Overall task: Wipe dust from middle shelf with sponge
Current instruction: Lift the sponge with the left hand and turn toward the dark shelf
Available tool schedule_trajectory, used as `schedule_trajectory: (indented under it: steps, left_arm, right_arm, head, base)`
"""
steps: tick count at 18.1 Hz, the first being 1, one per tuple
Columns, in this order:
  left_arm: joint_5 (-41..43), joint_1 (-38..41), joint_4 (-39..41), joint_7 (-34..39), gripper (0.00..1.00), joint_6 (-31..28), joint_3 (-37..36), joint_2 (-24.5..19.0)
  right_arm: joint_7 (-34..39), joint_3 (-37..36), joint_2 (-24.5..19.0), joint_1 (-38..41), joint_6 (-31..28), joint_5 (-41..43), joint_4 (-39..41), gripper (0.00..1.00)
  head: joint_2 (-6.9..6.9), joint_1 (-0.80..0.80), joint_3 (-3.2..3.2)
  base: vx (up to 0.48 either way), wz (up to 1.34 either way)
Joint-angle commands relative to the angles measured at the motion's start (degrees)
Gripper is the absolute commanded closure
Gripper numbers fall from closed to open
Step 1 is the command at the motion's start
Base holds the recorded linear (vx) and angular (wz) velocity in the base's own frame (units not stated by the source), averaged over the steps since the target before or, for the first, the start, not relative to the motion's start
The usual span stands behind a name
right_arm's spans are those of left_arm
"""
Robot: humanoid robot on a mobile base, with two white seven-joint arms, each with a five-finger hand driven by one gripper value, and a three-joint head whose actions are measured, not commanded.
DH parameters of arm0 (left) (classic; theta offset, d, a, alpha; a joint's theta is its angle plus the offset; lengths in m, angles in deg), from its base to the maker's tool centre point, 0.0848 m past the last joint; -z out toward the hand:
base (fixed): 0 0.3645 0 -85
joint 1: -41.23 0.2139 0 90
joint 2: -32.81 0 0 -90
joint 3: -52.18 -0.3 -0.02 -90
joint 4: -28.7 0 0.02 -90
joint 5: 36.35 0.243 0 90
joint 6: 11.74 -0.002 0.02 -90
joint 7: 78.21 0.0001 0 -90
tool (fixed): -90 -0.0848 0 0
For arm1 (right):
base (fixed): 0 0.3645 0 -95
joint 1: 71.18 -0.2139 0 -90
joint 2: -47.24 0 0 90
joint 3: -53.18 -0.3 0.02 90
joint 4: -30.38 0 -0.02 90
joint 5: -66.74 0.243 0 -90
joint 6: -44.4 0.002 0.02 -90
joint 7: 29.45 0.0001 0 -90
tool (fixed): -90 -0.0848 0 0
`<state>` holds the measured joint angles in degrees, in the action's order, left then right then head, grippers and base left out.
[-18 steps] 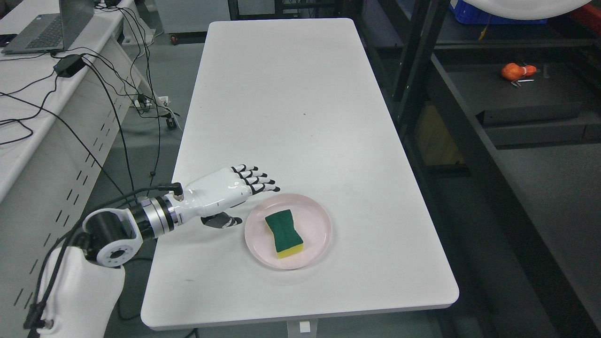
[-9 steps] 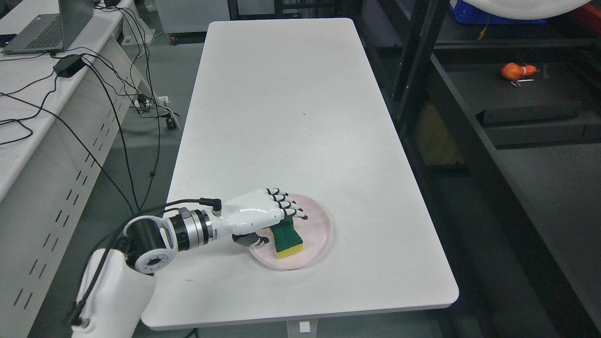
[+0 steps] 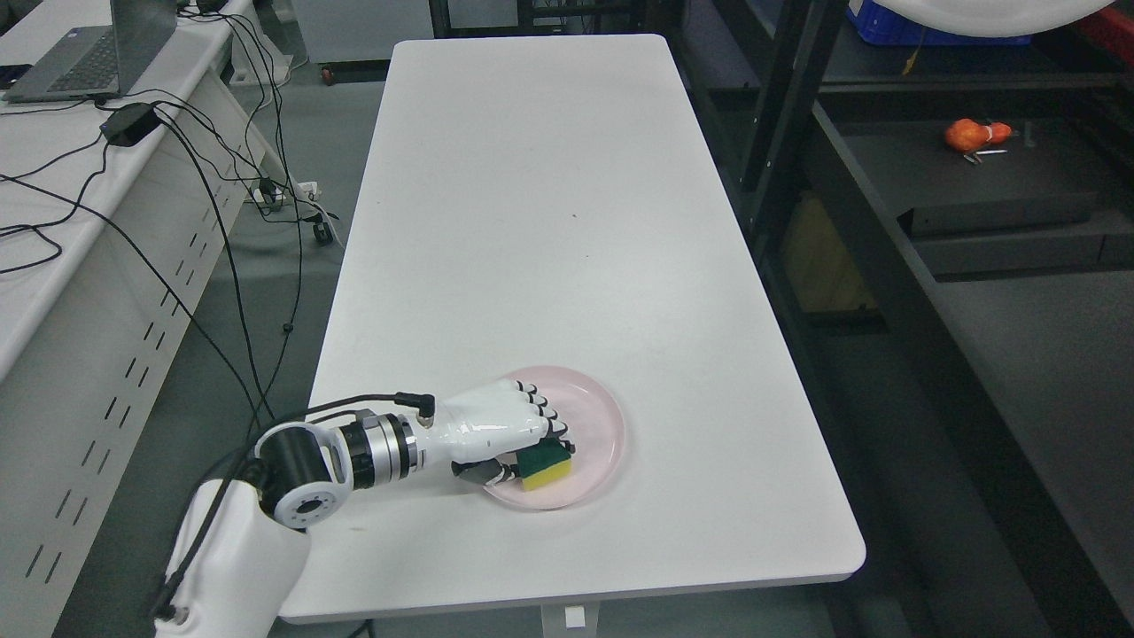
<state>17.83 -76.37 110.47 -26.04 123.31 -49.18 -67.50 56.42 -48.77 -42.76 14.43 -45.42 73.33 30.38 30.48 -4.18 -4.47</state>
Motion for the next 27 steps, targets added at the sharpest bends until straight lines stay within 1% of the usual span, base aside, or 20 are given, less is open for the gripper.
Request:
schedule_trajectory:
  steps: [1,2,3,5,7,8,9,11,13,14,21,27]
  left_arm:
    - [-2.0,0.3,-1.7,-0.7,0.74,-0.1,4.0,0.5]
    - [-4.7,0.2,-1.8,-1.1,0.81,-0.1,5.4,0.5]
    - [-7.3,0.1,-1.7,-1.6,0.83,-0.1,6.0,0.4]
    - [-13.9,-0.3,-1.8,-2.9,0.84,-0.1,6.5,-0.3]
    - [-20.8,0.0,-1.8,-3.8,0.98,-0.1,7.8,-0.4]
    - [-23.5,0.2,-1.8,-3.8,1.0,-0.1,8.4,-0.3]
    - [-24.8,0.3,-1.7,-3.7,1.0,-0.1,9.6,0.0]
    - [-25.1,0.3,-1.4,-3.7,1.0,-0.1,14.0,0.7]
    - [-25.3,0.4,-0.9,-3.7,1.0,-0.1,15.7,2.4]
    - [-25.3,0.4,-0.3,-3.7,1.0,-0.1,16.4,2.4]
    - [-25.2,-0.7,3.4,-3.8,1.0,-0.1,15.5,2.7]
    - [-24.6,-1.8,3.8,-4.1,1.0,-0.1,13.4,4.4]
  right_arm:
    - [0.0,0.0,1.0,0.0,-4.2,0.0,1.0,0.0]
    - [0.0,0.0,1.0,0.0,-4.2,0.0,1.0,0.0]
    - [-0.1,0.0,1.0,0.0,-4.3,0.0,1.0,0.0]
    - [0.0,0.0,1.0,0.0,-4.2,0.0,1.0,0.0]
    - [-0.1,0.0,1.0,0.0,-4.2,0.0,1.0,0.0]
    - [0.0,0.0,1.0,0.0,-4.2,0.0,1.0,0.0]
    - [0.0,0.0,1.0,0.0,-4.2,0.0,1.0,0.0]
    - [0.0,0.0,1.0,0.0,-4.2,0.0,1.0,0.0]
    - [0.0,0.0,1.0,0.0,-4.2,0.0,1.0,0.0]
    - [-0.1,0.0,1.0,0.0,-4.2,0.0,1.0,0.0]
    - [0.0,0.0,1.0,0.0,-4.2,0.0,1.0,0.0]
    - [0.0,0.0,1.0,0.0,-4.2,0.0,1.0,0.0]
  head:
    - [0.0,0.0,0.0]
    - [0.0,0.0,0.0]
    - [0.0,0.0,0.0]
    - [0.0,0.0,0.0]
    - [0.0,0.0,0.0]
    - [0.0,0.0,0.0]
    - [0.0,0.0,0.0]
    - [0.0,0.0,0.0]
    - [0.0,0.0,0.0]
    - [0.0,0.0,0.0]
    - [0.0,0.0,0.0]
    - [0.0,0.0,0.0]
  base:
    - [0.0,0.0]
    - [0.0,0.0]
    - [0.0,0.0]
    - [0.0,0.0]
    - [0.0,0.0]
    - [0.0,0.0]
    - [0.0,0.0]
    - [0.0,0.0]
    - [0.0,0.0]
    - [-0.014,0.0]
    - [-0.066,-0.09]
    - [-0.159,-0.32]
